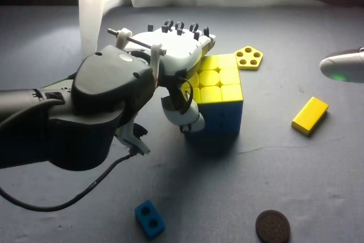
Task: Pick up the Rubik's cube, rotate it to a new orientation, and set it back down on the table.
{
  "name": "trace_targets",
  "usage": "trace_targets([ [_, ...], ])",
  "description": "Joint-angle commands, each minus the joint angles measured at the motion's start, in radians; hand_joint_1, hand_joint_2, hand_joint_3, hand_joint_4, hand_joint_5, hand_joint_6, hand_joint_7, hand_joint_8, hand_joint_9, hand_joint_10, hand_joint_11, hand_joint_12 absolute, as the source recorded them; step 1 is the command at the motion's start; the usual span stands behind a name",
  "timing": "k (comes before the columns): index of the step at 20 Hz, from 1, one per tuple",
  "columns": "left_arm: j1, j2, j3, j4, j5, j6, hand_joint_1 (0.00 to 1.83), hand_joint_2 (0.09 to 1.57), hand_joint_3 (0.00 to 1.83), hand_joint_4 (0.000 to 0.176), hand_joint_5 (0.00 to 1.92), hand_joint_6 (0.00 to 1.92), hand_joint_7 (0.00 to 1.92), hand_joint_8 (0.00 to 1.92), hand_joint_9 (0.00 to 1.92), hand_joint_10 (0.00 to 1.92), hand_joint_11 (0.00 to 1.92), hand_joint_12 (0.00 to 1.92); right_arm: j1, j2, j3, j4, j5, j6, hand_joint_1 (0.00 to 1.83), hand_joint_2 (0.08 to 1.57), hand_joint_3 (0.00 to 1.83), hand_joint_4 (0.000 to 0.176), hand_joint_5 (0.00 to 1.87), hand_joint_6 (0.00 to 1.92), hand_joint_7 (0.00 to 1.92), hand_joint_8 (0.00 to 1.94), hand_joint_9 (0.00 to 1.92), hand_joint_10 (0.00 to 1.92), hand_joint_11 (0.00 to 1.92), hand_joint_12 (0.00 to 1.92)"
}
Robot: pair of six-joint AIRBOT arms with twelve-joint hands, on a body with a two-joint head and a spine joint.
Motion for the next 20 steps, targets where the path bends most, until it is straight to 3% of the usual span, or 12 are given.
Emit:
trace_targets([
  [1,-0.012,-0.002,0.005,0.043,-0.032,0.017,1.02,0.91,0.0,0.0,0.0,0.0,0.0,0.0,0.0,0.0,0.0,0.0,0.009,0.006,-0.003,0.025,0.111,0.002,0.17,1.26,0.0,0.0,0.02,0.0,0.15,0.0,0.12,0.01,0.0,0.25],
  [8,-0.011,-0.018,0.012,-0.039,-0.039,0.056,0.99,0.91,0.0,0.0,0.0,0.0,0.0,0.0,0.0,0.0,0.0,0.0,0.008,0.006,-0.003,0.022,0.111,0.002,0.2,1.25,0.0,0.0,0.04,0.0,0.19,0.0,0.12,0.0,0.0,0.28],
  [11,-0.009,-0.023,0.018,-0.046,-0.041,0.056,1.03,0.9,0.0,0.0,0.0,0.0,0.0,0.0,0.0,0.0,0.0,0.0,0.008,0.006,-0.004,0.021,0.111,0.002,0.22,1.25,0.0,0.0,0.06,0.0,0.2,0.0,0.14,0.01,0.0,0.24],
  [13,-0.009,-0.026,0.023,-0.048,-0.041,0.056,1.03,0.9,0.0,0.0,0.0,0.0,0.0,0.0,0.0,0.0,0.0,0.0,0.007,0.006,-0.004,0.02,0.111,0.002,0.23,1.25,0.0,0.0,0.02,0.0,0.17,0.0,0.1,0.0,0.0,0.12],
  [17,-0.009,-0.037,0.034,-0.063,-0.041,0.056,1.03,0.89,0.0,0.0,0.0,0.0,0.0,0.0,0.0,0.0,0.0,0.0,0.007,0.006,-0.005,0.02,0.111,0.002,0.22,1.25,0.0,0.0,0.02,0.0,0.18,0.0,0.13,0.01,0.0,0.25],
  [20,-0.011,-0.044,0.039,-0.068,-0.041,0.056,1.03,0.89,0.0,0.0,0.0,0.0,0.0,0.0,0.0,0.0,0.0,0.0,0.006,0.006,-0.005,0.02,0.111,0.002,0.24,1.25,0.0,0.0,0.03,0.0,0.19,0.01,0.15,0.01,0.0,0.25],
])
